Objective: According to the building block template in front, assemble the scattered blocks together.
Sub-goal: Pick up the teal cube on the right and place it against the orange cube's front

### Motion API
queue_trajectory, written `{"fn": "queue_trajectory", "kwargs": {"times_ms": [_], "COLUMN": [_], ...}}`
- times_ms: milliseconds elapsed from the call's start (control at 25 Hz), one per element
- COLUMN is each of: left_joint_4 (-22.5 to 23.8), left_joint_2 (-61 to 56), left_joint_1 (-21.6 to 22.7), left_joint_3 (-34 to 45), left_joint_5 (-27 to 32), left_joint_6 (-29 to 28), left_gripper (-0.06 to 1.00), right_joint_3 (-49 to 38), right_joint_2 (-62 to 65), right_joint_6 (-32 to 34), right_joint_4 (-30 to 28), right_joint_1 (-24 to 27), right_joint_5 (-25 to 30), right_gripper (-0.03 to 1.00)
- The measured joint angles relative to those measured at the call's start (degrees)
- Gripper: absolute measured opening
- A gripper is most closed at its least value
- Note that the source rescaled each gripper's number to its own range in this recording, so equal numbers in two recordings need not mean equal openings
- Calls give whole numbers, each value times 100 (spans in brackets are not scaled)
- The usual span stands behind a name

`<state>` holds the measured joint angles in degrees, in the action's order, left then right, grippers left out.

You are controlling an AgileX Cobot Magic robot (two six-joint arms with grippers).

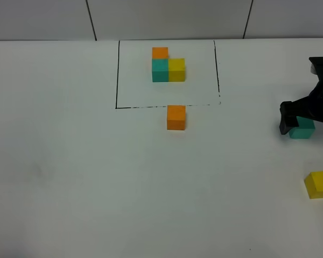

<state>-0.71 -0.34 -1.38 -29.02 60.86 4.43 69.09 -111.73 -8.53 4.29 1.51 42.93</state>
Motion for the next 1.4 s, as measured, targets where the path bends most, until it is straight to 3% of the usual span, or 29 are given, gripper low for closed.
{"fn": "queue_trajectory", "kwargs": {"times_ms": [360,560,640,760,920,960,1200,1400], "left_joint_4": [0,0,0,0,0,0,0,0], "left_joint_2": [0,0,0,0,0,0,0,0], "left_joint_1": [0,0,0,0,0,0,0,0], "left_joint_3": [0,0,0,0,0,0,0,0], "left_joint_5": [0,0,0,0,0,0,0,0], "left_joint_6": [0,0,0,0,0,0,0,0], "left_gripper": [65,65,65,65,65,65,65,65], "right_joint_3": [11,11,11,11,11,11,24,350], "right_joint_2": [-309,-367,-367,-367,-367,-367,-367,-367], "right_joint_6": [-56,-24,34,179,303,352,677,1083], "right_joint_4": [0,0,0,0,0,0,0,-78], "right_joint_1": [15,18,18,18,18,18,4,-182], "right_joint_5": [-245,-381,-442,-476,-499,-505,-496,259], "right_gripper": [100,88,79,58,7,1,1,1]}}
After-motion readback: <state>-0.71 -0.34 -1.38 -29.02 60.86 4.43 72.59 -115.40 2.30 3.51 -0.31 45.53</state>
